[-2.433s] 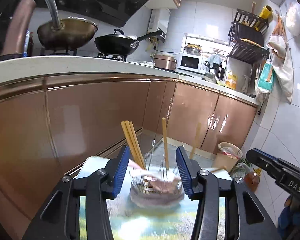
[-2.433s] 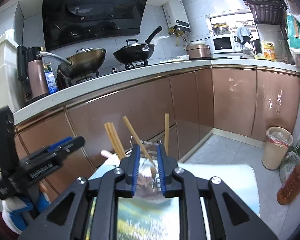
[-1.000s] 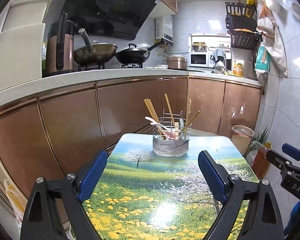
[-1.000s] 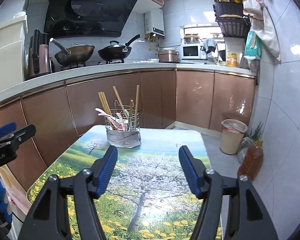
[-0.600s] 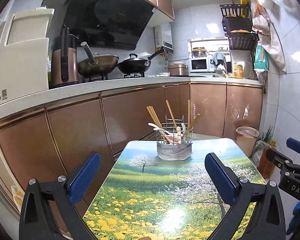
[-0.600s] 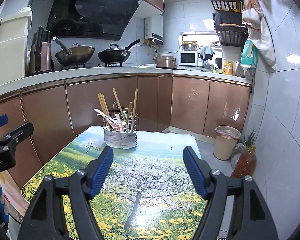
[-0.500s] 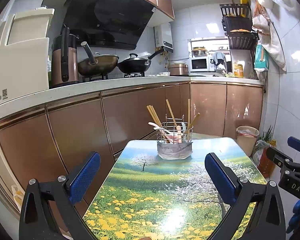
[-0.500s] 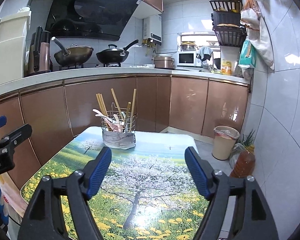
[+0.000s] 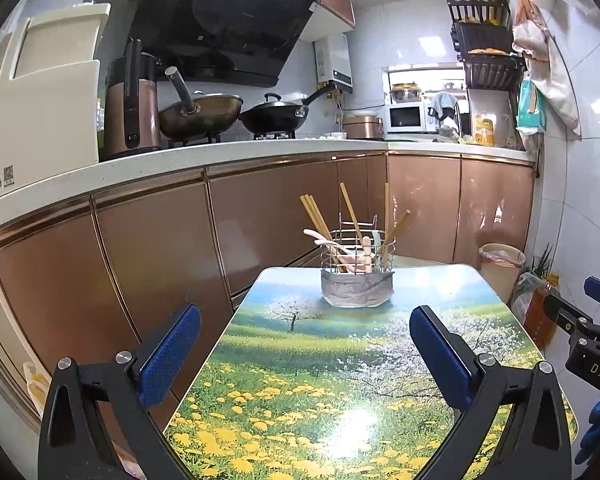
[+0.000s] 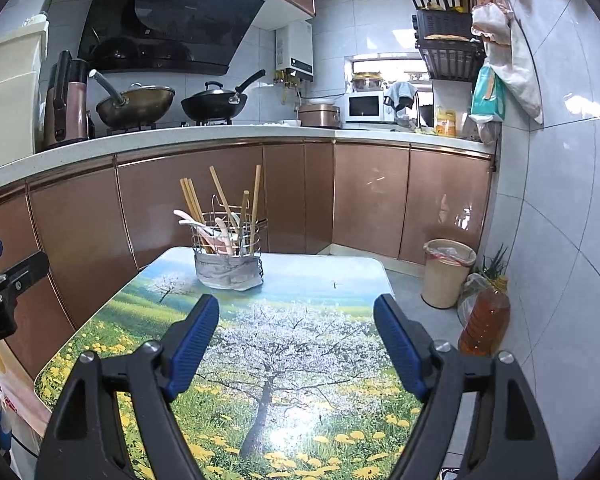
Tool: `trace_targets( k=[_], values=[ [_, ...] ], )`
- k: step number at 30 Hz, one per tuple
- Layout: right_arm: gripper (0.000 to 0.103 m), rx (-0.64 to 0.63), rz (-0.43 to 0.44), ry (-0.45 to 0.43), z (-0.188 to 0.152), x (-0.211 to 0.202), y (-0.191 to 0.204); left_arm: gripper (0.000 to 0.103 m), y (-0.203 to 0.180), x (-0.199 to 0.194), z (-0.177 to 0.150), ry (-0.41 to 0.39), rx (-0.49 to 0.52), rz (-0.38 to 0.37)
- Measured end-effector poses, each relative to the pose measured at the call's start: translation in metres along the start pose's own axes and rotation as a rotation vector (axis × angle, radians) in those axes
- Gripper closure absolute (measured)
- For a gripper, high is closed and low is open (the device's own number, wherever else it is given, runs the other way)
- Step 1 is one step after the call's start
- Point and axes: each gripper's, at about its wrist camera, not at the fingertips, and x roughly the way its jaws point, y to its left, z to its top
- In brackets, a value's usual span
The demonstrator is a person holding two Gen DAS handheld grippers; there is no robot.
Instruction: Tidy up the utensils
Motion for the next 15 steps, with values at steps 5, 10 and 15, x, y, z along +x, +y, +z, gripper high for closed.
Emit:
trace_targets(
  k=[5,10,15],
  values=[
    [0.024,-0.004,-0.008,0.009,-0.002,0.007,0.000,0.000,0.001,0.008,-0.005,0.015,-0.007,-0.004],
    [0.024,-0.005,-0.016,0.025,-0.004,0.013,0.001,0.000,0.003,0.019,-0.009,0.030,-0.016,-0.016],
    [0.024,-0.001,-0.018,0.034,-0.006,0.019,-0.002,0.000,-0.004,0.027,-0.011,0.046,0.000,-0.017]
  ],
)
